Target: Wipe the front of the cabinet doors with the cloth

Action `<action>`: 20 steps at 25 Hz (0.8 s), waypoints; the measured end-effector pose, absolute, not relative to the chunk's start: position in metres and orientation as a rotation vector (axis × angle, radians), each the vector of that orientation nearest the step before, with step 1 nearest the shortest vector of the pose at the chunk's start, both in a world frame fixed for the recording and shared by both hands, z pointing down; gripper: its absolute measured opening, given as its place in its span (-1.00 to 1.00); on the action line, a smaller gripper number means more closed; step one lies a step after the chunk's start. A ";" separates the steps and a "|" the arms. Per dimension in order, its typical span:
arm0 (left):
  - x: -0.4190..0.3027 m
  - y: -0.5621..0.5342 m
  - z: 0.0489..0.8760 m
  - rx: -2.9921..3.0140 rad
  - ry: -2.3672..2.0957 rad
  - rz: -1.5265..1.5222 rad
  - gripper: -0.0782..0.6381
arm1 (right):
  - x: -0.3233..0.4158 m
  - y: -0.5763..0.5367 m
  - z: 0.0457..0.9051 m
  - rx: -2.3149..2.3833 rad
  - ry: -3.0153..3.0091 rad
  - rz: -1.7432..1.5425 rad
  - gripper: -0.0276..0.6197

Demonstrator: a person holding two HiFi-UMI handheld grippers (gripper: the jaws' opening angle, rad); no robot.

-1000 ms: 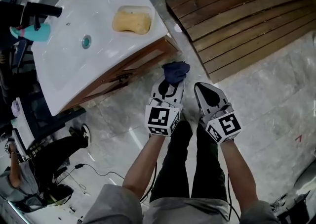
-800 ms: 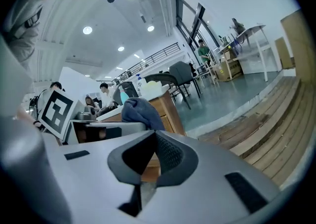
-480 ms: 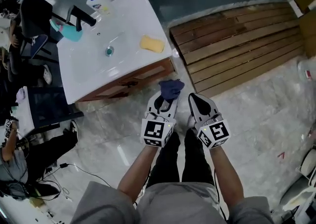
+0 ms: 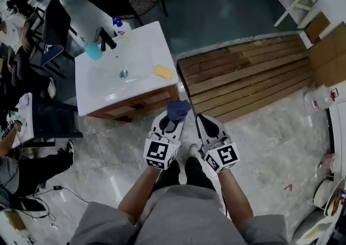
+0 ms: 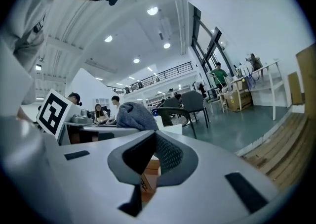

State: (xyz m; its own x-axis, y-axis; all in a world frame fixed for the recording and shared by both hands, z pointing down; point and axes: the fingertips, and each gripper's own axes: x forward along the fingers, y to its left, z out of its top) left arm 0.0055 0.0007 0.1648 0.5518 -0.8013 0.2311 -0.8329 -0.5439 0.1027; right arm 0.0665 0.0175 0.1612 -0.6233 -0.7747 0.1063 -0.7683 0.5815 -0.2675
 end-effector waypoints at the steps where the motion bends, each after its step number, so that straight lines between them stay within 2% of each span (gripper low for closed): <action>1: 0.007 0.003 0.152 2.602 -1.380 0.223 -0.49 | 0.068 0.020 0.148 -1.353 2.769 -0.431 -0.88; 10: 0.015 0.014 0.066 2.732 -1.390 0.111 -0.49 | 0.065 0.023 0.061 -1.306 2.773 -0.197 -0.88; 20: -0.012 0.009 0.030 2.734 -1.483 0.017 -0.49 | 0.053 0.014 0.028 -1.313 2.767 -0.057 -0.89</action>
